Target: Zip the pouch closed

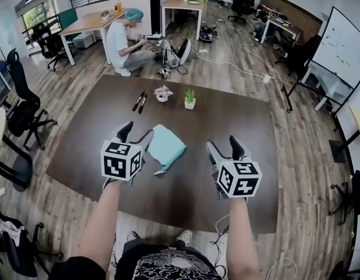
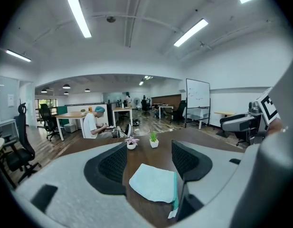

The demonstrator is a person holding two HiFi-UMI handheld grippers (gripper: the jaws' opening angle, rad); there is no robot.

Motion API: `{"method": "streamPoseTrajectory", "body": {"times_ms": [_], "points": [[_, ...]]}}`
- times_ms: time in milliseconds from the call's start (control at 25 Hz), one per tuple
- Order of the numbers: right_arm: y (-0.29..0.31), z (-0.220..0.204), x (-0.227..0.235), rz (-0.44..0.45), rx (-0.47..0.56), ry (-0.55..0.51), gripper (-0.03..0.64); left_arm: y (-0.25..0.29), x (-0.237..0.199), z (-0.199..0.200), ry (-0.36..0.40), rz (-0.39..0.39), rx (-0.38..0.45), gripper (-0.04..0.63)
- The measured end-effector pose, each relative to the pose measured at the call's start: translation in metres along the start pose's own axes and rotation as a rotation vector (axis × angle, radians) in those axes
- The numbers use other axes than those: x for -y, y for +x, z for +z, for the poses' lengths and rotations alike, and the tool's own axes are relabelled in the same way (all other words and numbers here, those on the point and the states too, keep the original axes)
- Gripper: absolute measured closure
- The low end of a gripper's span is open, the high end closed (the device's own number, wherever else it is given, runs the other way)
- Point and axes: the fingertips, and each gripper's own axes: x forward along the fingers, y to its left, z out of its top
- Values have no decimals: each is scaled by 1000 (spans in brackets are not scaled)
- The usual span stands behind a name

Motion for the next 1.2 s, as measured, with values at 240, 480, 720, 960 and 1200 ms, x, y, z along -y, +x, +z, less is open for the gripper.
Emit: {"method": "streamPoseTrajectory", "body": {"times_ms": [240, 480, 720, 960, 1200], "points": [[3, 7, 5, 48, 9, -17, 301, -6, 6, 3, -6, 43, 2, 327], [6, 8, 2, 60, 18, -21, 301, -7, 4, 2, -7, 52, 4, 327], [8, 11, -9, 32, 31, -15, 301, -4, -3, 1, 9, 12, -1, 327], [10, 12, -27, 3, 31, -25, 302, -2, -14, -3, 23, -27, -5, 327], [14, 0, -40, -4, -2, -22, 301, 1, -17, -18, 27, -64, -31, 327]]}}
